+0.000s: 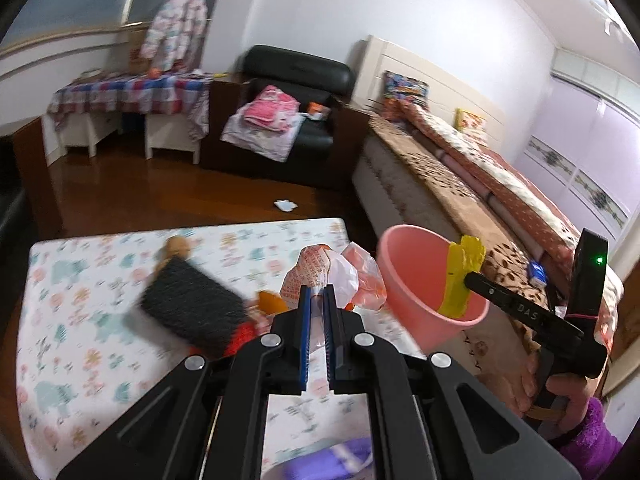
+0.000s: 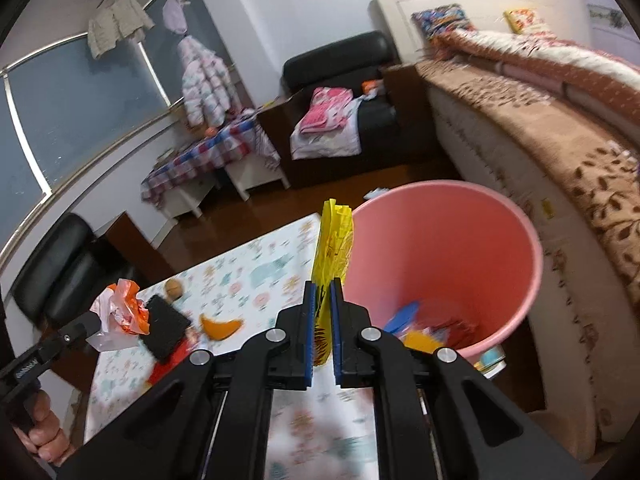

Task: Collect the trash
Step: 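Carry the plastic bag and yellow glove with both grippers over the pink bucket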

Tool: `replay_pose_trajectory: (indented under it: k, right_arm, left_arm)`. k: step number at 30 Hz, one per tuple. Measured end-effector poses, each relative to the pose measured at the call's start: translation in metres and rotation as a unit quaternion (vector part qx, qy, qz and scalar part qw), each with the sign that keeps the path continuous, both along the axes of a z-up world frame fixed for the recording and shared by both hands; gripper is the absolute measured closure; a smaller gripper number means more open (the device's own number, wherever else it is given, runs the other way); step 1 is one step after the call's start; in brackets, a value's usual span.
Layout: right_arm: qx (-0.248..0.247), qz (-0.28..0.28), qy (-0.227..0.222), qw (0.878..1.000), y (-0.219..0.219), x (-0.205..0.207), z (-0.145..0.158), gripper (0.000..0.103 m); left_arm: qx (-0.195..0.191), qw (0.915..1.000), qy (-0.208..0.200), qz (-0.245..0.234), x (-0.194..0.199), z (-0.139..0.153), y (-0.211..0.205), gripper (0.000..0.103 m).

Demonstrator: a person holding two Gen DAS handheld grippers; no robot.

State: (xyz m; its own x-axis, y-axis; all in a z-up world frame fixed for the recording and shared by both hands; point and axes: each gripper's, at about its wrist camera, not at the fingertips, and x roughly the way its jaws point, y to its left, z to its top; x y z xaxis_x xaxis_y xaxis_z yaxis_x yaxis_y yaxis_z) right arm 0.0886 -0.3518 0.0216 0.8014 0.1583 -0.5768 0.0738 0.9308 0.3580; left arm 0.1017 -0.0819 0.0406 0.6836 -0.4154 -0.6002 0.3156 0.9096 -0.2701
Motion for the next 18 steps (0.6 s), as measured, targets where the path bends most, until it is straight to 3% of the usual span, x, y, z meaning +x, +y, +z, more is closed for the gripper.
replay_pose_trajectory:
  k: [9, 18]
  right_arm:
    - [-0.014, -0.036, -0.015, 0.999, -0.034, 0.002, -0.003, 0.096]
    - [-0.015, -0.049, -0.006, 0.999, -0.055, 0.008, -0.023, 0.095]
  left_arm:
    - [0.0, 0.9982, 0.009, -0.06, 0.028, 0.006, -0.086, 0.098]
    - [0.019, 0.9937, 0.033, -0.105, 0.055, -0.012, -0.161, 0.097]
